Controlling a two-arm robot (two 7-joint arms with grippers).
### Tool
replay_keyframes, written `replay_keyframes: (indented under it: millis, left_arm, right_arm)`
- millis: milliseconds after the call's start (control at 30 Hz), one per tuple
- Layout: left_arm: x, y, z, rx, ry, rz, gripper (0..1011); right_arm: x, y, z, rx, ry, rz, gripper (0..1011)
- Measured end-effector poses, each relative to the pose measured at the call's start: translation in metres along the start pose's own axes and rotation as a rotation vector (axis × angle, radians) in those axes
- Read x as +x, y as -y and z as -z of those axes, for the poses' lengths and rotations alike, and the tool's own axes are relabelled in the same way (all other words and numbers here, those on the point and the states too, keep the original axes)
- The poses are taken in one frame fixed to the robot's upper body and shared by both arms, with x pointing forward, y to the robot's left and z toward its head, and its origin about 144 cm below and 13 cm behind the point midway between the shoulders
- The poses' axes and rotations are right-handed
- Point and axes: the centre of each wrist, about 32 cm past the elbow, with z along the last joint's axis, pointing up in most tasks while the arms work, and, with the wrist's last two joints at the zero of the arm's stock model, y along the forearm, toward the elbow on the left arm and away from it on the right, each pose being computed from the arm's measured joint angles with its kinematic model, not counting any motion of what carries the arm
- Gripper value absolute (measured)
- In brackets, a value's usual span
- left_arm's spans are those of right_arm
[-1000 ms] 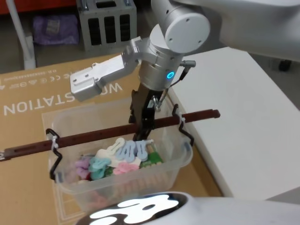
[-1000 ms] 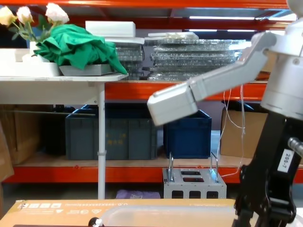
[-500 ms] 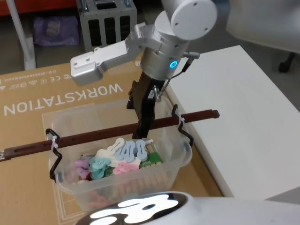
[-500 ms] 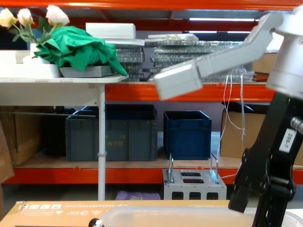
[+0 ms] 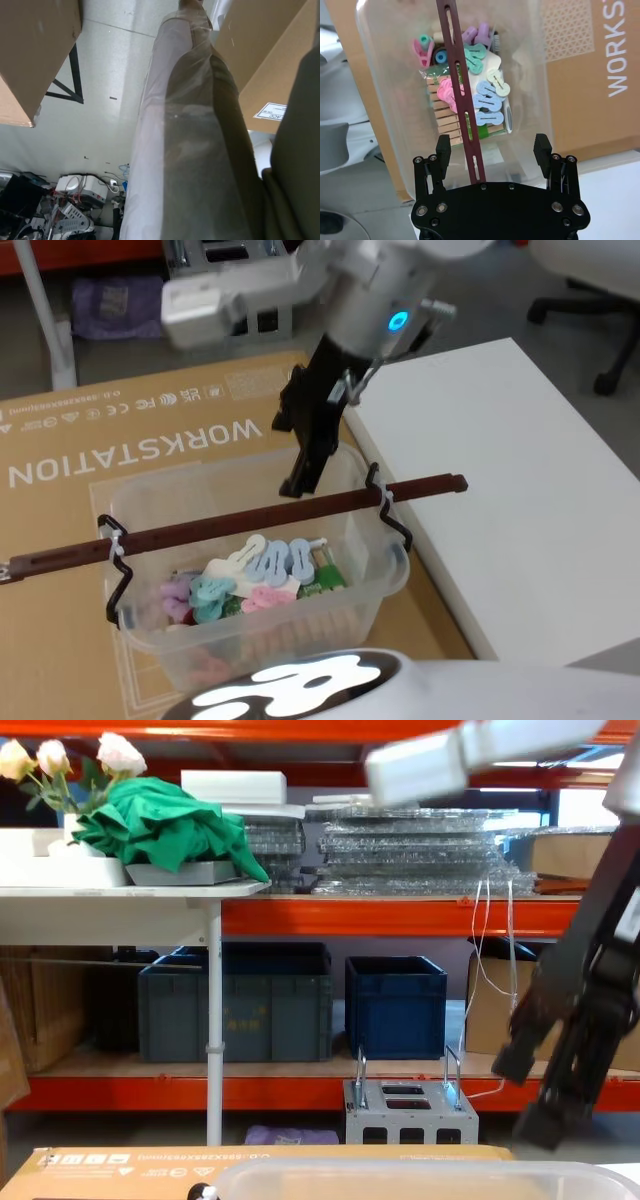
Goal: Use one hand to grasp the basket and place it at the designated location.
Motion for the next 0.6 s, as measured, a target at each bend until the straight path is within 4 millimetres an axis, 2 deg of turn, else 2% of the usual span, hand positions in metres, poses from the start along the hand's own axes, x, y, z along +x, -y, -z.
replay_keyframes:
  millis: [267, 600]
  left_arm:
    - [0.000, 0.000, 0.000, 0.000, 0.000, 0.000, 0]
    - [0.000, 0.000, 0.000, 0.000, 0.000, 0.000, 0]
  right_arm:
    - [-0.009, 0.029, 0.002, -0.001, -0.025, 0.063, 1000]
    - [-0.015, 0.048, 0.002, -0.005, -0.034, 0.101, 1000]
